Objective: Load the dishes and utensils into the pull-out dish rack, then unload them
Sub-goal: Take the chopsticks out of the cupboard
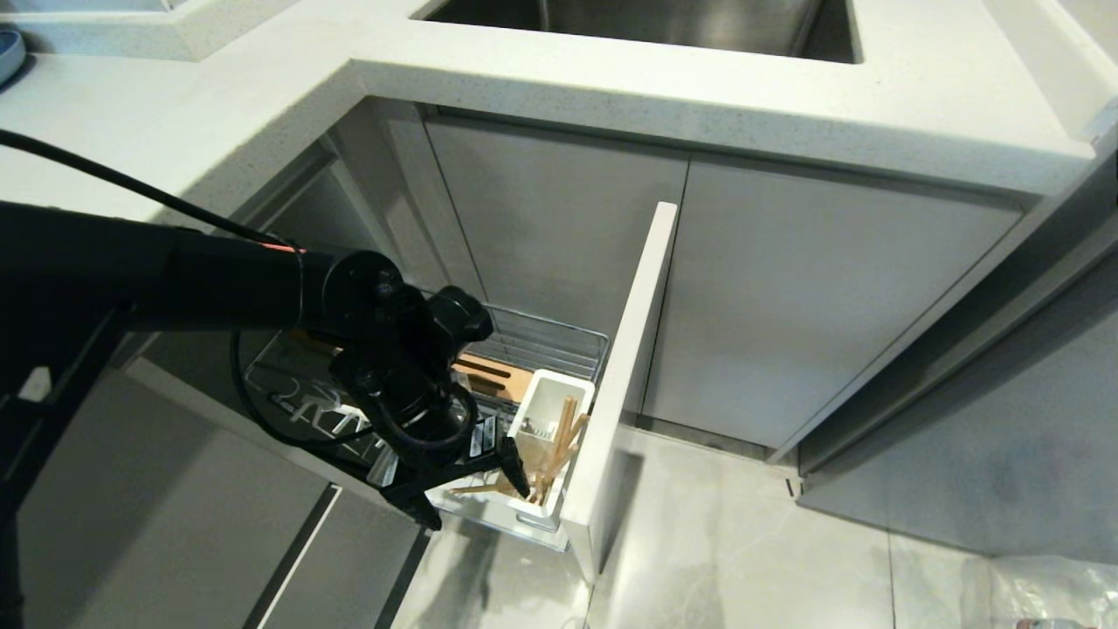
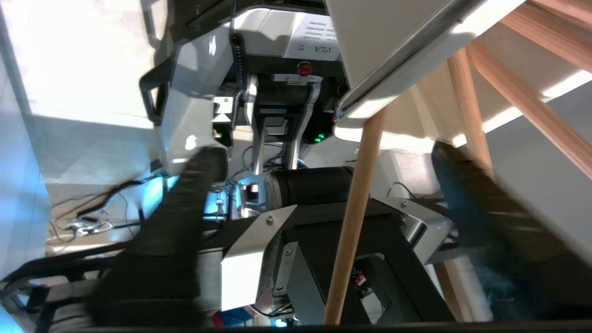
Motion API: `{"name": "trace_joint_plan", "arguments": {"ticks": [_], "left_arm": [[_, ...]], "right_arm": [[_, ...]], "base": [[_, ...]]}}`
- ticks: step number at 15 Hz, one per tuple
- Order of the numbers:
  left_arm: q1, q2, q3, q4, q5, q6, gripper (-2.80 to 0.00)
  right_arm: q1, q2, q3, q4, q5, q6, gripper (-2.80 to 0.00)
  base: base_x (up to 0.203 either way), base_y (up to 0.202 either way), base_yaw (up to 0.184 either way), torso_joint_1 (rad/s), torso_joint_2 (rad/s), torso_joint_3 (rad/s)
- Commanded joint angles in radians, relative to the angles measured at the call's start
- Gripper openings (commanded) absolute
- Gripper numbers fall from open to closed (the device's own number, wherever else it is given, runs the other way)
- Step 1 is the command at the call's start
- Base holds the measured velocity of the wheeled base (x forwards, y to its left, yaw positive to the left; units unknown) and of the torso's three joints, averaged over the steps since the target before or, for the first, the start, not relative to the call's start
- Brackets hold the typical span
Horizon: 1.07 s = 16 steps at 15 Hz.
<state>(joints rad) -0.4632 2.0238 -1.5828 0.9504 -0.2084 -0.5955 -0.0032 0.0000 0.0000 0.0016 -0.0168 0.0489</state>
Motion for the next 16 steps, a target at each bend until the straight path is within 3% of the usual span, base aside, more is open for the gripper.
{"name": "trace_joint_plan", "arguments": {"ticks": [1,13,16], "left_arm": [[0.0,-0.001,0.0,0.005,-0.002,-0.004,-2.8],[-0.004,-0.009,0.0,0.008,-0.005,-0.006,-2.8],[-0.005,-0.077,-0.006,0.015,-0.029,-0.01,-2.8]], "right_arm": [[0.0,0.0,0.002,0.0,0.0,0.0,-2.8],[0.0,0.0,0.002,0.0,0.0,0.0,-2.8],[0.0,0.0,0.002,0.0,0.0,0.0,-2.8]], "base": [[0.0,0.0,0.0,0.0,0.0,0.0],[0.0,0.0,0.0,0.0,0.0,0.0],[0.0,0.0,0.0,0.0,0.0,0.0]]}}
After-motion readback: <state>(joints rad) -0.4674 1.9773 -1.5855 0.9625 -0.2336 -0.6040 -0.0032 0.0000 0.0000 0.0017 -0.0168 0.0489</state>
